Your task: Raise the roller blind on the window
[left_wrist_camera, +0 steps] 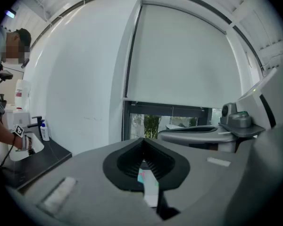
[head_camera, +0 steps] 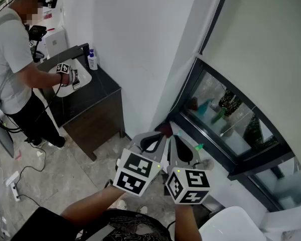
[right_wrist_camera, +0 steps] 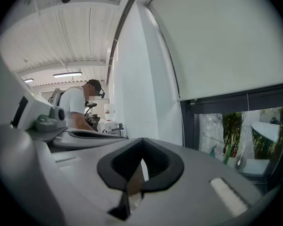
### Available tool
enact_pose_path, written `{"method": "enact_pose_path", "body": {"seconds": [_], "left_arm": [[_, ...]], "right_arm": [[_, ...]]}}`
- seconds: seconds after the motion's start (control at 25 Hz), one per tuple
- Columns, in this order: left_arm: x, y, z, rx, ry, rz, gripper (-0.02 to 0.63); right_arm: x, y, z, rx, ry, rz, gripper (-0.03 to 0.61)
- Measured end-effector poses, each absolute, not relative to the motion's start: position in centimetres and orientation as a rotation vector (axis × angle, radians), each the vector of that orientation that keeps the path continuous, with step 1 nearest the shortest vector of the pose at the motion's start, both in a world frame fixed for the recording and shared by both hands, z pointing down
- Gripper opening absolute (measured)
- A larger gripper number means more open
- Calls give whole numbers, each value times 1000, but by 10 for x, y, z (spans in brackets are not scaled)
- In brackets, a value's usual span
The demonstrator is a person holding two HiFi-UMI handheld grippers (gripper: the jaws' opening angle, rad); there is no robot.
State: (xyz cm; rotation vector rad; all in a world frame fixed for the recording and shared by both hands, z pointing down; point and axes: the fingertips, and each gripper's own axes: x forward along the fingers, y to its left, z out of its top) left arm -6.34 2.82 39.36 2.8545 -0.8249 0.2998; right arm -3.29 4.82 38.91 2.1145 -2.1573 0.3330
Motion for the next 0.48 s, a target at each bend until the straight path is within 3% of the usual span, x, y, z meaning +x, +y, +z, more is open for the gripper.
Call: {"method": "enact_pose_path", "body": {"seconds": [0.48], "left_arm": [[-76, 17, 404, 2845, -793, 331, -5]], "right_arm": [[-45, 38, 394, 2132, -2118, 338, -3]]}}
